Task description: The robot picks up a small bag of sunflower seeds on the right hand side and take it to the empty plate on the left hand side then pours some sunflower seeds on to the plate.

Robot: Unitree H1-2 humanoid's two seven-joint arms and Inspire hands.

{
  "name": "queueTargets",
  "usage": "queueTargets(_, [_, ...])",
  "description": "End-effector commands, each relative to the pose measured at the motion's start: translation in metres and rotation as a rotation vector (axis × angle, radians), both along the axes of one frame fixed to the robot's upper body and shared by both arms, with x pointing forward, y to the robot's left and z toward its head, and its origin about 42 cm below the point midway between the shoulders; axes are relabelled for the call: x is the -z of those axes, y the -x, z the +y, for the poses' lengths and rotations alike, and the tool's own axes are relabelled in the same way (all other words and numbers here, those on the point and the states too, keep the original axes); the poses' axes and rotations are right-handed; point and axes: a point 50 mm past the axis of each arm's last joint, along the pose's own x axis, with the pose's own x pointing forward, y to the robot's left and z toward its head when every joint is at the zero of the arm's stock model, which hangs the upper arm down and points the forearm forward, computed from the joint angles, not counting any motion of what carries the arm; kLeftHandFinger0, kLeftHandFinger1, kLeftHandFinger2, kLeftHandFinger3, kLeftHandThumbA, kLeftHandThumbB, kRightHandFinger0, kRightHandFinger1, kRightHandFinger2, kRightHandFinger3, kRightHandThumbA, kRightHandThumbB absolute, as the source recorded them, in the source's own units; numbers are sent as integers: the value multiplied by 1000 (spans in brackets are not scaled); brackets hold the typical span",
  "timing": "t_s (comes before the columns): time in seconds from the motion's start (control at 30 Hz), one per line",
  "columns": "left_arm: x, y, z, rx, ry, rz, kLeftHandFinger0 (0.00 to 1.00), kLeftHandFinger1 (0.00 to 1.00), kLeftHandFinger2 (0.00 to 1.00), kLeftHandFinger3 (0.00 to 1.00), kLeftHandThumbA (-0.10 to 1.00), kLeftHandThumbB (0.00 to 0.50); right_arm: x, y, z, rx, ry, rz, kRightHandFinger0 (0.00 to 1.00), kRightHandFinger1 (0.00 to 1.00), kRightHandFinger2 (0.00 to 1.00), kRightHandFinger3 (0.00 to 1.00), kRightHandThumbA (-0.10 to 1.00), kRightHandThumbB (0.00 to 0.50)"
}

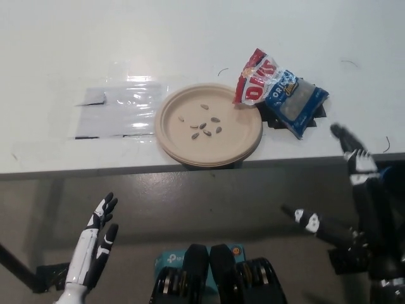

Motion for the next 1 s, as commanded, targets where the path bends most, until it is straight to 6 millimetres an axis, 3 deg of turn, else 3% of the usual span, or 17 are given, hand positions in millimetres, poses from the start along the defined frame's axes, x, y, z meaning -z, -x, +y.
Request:
queueTargets(0.0, [-4, 4, 1, 15, 11, -60, 1000, 1000, 1000, 1000, 1000, 304, 36, 0, -1, -17, -119, -26, 1000, 1000, 1000, 1000, 1000, 256])
queueTargets(0.13, [-5, 5, 3, 15, 3, -51, 1000, 1000, 1000, 1000, 1000, 325, 71, -8, -2, -41, -136, 138, 1000, 1000, 1000, 1000, 1000, 298])
queueTargets(0.23, [-6, 4, 3, 16, 5, -53, 1000, 1000, 1000, 1000, 1000, 341, 81, -9, -3, -57, -117, 171, 1000, 1000, 1000, 1000, 1000, 318])
queueTargets(0.57, [-3, 8, 2, 12, 20, -39, 1000, 1000, 1000, 1000, 1000, 350, 86, 1, 1, -93, -104, 230, 1000, 1000, 1000, 1000, 1000, 306])
queueTargets(0.67, [-1, 10, 2, 15, 20, -32, 1000, 1000, 1000, 1000, 1000, 329, 88, 4, 2, -95, -108, 248, 1000, 1000, 1000, 1000, 1000, 320])
queueTargets(0.8, [6, 25, 3, 12, 17, -4, 1000, 1000, 1000, 1000, 1000, 302, 96, 17, 4, -104, -107, 253, 1000, 1000, 1000, 1000, 1000, 293])
queueTargets(0.97, [7, 25, 2, -7, 24, 10, 1000, 1000, 1000, 1000, 1000, 292, 96, 17, 3, -116, -113, 263, 1000, 1000, 1000, 1000, 1000, 300])
